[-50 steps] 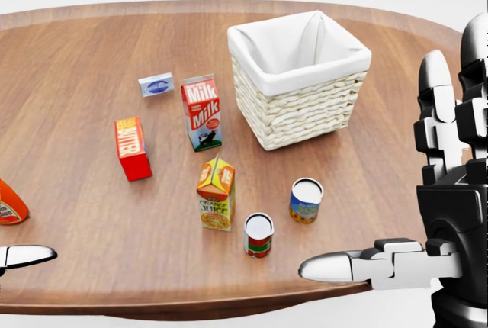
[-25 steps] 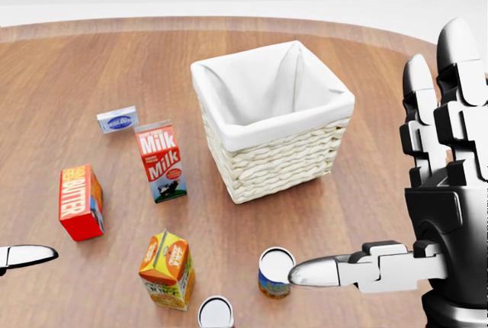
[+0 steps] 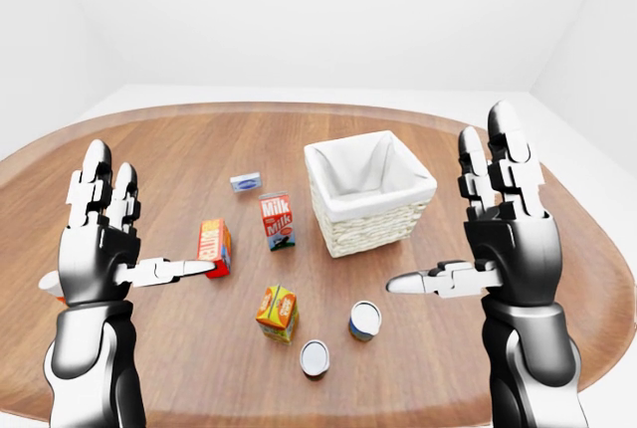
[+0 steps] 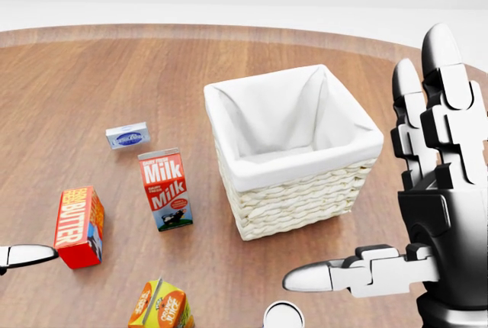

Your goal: Pick up the orange juice, and put it in the basket.

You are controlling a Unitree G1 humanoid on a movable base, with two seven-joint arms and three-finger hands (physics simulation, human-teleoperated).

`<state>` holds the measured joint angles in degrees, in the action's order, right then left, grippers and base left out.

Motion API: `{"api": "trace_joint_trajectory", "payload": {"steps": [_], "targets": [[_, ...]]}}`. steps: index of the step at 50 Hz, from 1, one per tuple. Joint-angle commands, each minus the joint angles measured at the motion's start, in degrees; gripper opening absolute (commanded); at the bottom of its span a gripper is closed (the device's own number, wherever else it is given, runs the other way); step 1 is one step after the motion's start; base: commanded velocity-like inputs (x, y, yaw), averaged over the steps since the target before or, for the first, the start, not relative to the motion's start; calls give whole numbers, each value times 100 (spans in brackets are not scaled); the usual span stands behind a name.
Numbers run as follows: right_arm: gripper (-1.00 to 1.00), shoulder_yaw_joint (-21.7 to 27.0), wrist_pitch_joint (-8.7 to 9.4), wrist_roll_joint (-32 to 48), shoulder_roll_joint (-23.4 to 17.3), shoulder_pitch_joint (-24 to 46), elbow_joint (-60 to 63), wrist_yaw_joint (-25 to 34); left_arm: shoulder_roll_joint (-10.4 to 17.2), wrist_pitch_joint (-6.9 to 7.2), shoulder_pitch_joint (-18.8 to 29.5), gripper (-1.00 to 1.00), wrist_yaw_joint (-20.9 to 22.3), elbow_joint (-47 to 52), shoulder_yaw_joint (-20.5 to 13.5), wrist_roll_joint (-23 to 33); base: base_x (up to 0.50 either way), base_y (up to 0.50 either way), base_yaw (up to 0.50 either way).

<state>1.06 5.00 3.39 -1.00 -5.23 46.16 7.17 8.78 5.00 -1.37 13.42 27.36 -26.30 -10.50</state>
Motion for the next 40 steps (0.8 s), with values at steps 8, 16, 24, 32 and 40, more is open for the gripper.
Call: {"api": "trace_joint_trajectory", "payload": {"steps": [8,16,24,32,40], "targets": [[100,-62,0,66,10,-42,-19,35,-8,0,-36,100,10,27,2,14,51,-6,0],[100,60,0,-80,17,-9,40,0,-18,0,-46,100,26,60,-10,27,25,1,0],[100,-143,0,275,-52,9,159,53,-20,0,-45,100,30,58,-10,36,0,0,0],[100,-636,0,1151,-103,29,224,195,-23,0,-45,100,35,31,-5,42,0,0,0],[100,-1031,0,1614,-62,46,329,254,-14,0,-34,100,22,52,-5,33,0,0,0]]}}
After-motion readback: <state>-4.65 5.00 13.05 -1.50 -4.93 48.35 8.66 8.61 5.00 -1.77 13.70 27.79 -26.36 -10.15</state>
